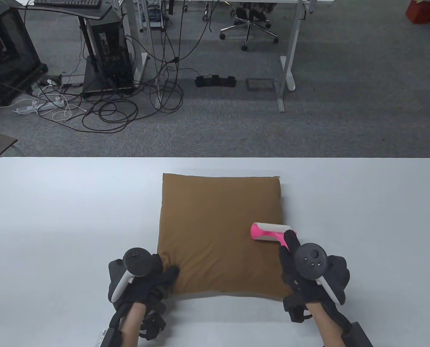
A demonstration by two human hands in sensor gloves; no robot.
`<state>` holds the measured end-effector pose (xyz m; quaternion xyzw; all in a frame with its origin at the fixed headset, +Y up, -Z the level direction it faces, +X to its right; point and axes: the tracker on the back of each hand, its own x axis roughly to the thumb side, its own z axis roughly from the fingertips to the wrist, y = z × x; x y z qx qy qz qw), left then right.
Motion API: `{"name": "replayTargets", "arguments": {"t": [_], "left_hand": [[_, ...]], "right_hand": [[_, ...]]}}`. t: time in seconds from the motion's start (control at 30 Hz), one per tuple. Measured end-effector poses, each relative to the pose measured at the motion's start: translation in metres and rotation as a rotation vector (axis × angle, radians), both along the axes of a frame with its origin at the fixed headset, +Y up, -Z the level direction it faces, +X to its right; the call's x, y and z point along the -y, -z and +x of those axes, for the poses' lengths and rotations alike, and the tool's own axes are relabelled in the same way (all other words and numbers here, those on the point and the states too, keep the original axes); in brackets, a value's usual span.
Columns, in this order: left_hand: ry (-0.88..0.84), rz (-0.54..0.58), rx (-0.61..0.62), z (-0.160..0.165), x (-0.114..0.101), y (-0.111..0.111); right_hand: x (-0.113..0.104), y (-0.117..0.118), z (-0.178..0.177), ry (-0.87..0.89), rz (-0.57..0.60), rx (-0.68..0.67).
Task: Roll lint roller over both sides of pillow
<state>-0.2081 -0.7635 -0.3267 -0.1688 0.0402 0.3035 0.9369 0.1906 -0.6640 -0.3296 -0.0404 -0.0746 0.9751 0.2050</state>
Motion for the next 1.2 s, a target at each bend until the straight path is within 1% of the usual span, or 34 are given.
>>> {"name": "replayTargets", "arguments": {"t": [0.27, 0.37, 0.47, 0.57, 0.7, 0.8, 0.9, 1.03, 1.13, 1.17, 1.2], "left_hand": [[-0.003, -0.006, 0.000, 0.000, 0.000, 0.001], [-0.012, -0.013, -0.002, 0.000, 0.000, 0.001], [-0.014, -0.019, 0.000, 0.000, -0.001, 0.002], [-0.012, -0.017, 0.001, 0.000, -0.003, 0.002], [-0.014, -0.019, 0.001, 0.000, -0.003, 0.002], [-0.019, -0.020, 0.001, 0.000, -0.003, 0.002], [-0.017, -0.021, 0.003, 0.000, -0.003, 0.003], [-0.010, -0.020, 0.005, 0.000, -0.003, 0.003], [-0.017, -0.021, 0.002, 0.000, -0.002, 0.002], [-0.018, -0.021, 0.001, 0.000, -0.002, 0.002], [-0.020, -0.022, 0.001, 0.000, -0.002, 0.002]], "right_hand": [[0.011, 0.068, -0.014, 0.078, -0.169, -0.008], [0.015, 0.090, -0.011, 0.153, -0.194, -0.002], [0.021, 0.105, -0.008, 0.225, -0.175, 0.000], [0.025, 0.111, -0.006, 0.207, -0.175, 0.010], [0.024, 0.104, -0.004, 0.176, -0.179, -0.010], [0.016, 0.091, 0.000, 0.134, -0.163, -0.024], [0.004, 0.070, 0.005, 0.064, -0.150, -0.047], [-0.010, 0.036, 0.013, -0.007, -0.136, -0.072], [-0.017, 0.008, 0.018, -0.057, -0.117, -0.093], [-0.017, 0.004, 0.019, -0.061, -0.116, -0.097], [-0.018, -0.008, 0.021, -0.075, -0.113, -0.107]]}}
